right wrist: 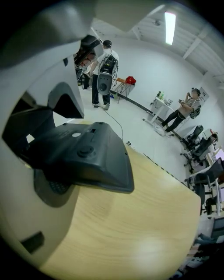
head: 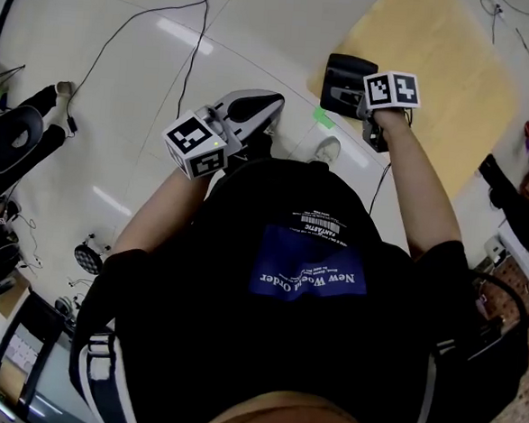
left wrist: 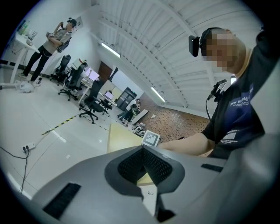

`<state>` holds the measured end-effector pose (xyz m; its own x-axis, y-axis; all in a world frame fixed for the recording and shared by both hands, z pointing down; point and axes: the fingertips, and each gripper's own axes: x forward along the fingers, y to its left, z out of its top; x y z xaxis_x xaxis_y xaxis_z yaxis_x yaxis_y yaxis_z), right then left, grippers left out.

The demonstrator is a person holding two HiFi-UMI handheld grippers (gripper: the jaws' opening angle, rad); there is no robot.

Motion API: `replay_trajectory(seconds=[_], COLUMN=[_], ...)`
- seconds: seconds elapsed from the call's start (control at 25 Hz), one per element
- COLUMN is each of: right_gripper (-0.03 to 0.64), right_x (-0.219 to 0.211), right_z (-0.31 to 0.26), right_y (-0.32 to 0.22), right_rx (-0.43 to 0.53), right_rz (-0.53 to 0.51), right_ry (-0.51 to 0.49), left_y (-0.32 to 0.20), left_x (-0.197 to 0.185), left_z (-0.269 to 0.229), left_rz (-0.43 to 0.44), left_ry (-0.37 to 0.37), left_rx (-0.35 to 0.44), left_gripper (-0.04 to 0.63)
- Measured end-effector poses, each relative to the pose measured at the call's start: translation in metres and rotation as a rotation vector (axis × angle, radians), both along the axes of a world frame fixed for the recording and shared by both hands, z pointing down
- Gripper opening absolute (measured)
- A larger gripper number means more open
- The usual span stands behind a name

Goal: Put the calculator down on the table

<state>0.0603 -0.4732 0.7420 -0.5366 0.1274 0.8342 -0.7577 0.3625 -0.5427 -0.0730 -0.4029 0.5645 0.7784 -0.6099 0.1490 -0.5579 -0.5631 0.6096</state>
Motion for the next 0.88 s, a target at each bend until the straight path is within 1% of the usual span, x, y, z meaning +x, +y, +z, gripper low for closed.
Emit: replay_trajectory(seconds=[0.16, 0.36, 0.48, 0.56, 0.6, 0.72, 0.8, 0.88], right_gripper=[0.357, 0.359, 0.359, 0.358, 0.359, 0.357, 0.357, 0.357], right_x=[0.011, 0.027, 0.032, 0.038, 0.042, 0.062, 0.074, 0.081], right_z=[-0.002, -0.011, -0.017, -0.027, -0.032, -0.053, -0.072, -0.099], right_y=[-0.008, -0.014, -0.016, -0.016, -0.016, -0.02, -0.025, -0.028], right_rx=[0.036, 0.092, 0.117, 0.132, 0.144, 0.202, 0.251, 0.3], right_rz=[0.031, 0.077, 0.093, 0.108, 0.118, 0.169, 0.224, 0.281], right_ry=[0.045, 0.068, 0.055, 0.031, 0.018, -0.032, -0.099, -0.198], left_y=[-0.004, -0.005, -0.008, -0.011, -0.012, -0.015, -0.021, -0.027], left_x=[0.003, 0.007, 0.009, 0.014, 0.017, 0.028, 0.039, 0.046], left_z=[-0.005, -0.011, -0.01, -0.015, -0.017, -0.019, -0.024, -0.033], left_rz=[0.009, 0.023, 0.032, 0.035, 0.039, 0.065, 0.091, 0.118], left_ry=[-0.008, -0.008, 0.001, 0.022, 0.02, -0.013, -0.016, -0.012], left_rx=[0.016, 0.018, 0.017, 0.02, 0.022, 0.04, 0.061, 0.082], left_gripper=[0.008, 0.008, 0.008, 0.008, 0.008, 0.008, 0.008, 0.008])
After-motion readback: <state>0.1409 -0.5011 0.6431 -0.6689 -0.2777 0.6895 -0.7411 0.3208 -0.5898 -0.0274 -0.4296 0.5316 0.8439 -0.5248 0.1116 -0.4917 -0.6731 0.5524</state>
